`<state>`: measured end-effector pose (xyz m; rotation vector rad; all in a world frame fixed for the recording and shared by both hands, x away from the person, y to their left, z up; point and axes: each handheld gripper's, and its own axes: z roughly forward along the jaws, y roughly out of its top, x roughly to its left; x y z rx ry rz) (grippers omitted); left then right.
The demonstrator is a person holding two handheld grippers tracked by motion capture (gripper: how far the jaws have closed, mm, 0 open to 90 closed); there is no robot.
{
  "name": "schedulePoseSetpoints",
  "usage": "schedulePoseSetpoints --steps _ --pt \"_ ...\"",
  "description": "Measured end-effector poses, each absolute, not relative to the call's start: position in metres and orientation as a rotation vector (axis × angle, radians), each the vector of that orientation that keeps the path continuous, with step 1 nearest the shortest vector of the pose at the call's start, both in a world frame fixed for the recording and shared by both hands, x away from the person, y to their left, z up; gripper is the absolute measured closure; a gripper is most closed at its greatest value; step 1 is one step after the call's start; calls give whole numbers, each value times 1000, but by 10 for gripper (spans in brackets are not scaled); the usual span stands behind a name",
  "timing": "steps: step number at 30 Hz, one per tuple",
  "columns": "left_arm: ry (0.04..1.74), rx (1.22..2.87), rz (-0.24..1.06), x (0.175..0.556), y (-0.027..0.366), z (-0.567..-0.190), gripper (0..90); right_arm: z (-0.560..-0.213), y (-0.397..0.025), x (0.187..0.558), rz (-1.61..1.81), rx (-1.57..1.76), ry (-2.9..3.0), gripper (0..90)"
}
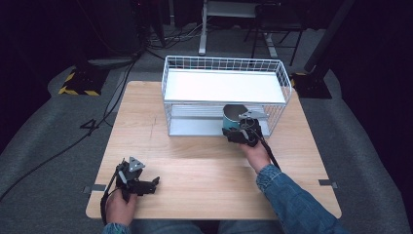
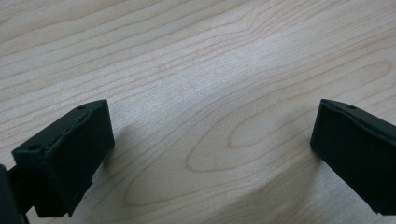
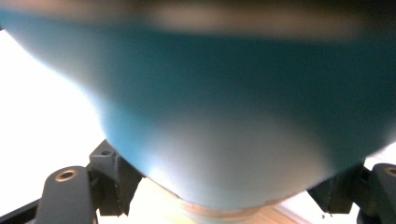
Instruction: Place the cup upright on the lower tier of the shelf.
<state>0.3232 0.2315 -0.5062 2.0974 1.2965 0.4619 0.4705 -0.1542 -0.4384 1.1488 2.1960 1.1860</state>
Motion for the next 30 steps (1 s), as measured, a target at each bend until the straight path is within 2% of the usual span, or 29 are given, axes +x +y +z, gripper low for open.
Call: schedulePoseSetpoints --steps 30 --pt "1295 2099 465 323 232 -506 0 -463 -132 505 1167 1165 2106 239"
